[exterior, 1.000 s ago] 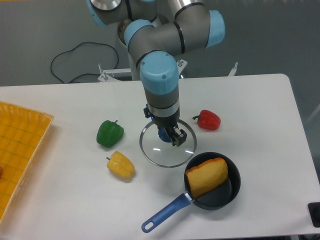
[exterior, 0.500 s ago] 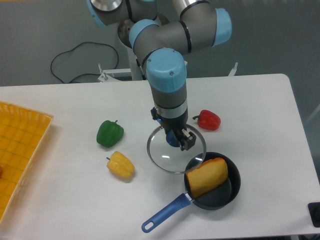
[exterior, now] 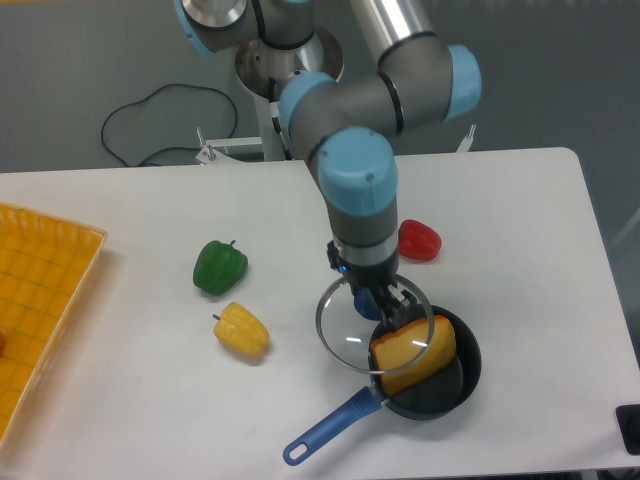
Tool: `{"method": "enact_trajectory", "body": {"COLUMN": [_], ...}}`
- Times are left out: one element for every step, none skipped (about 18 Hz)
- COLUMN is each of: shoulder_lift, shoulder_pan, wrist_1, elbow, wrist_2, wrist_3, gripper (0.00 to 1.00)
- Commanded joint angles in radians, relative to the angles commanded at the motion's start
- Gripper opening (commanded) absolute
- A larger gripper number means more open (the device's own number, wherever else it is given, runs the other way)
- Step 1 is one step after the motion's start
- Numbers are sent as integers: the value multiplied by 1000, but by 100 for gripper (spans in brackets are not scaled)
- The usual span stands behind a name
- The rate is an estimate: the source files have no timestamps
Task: Close the pot lid
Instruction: 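Carry the glass lid over the black saucepan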
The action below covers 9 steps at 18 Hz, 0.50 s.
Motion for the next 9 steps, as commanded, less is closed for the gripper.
{"method": "enact_trajectory", "body": {"shoulder_lift": [0, 1, 2, 3, 2, 0, -6, -14, -24], "shoulder_pan": [9, 24, 31, 40, 44, 45, 45, 45, 45], "wrist_1": [0, -3, -5, -5, -5, -2, 0, 2, 8], "elbow": [6, 9, 9, 14, 24, 26, 26, 26, 28], "wrist_2": [-2, -3, -8, -18, -32, -34, -35, -34, -32], "wrist_3": [3, 3, 3, 3, 3, 3, 3, 3, 2], "gripper": [30, 30, 30, 29, 29, 29, 29, 29, 29]}}
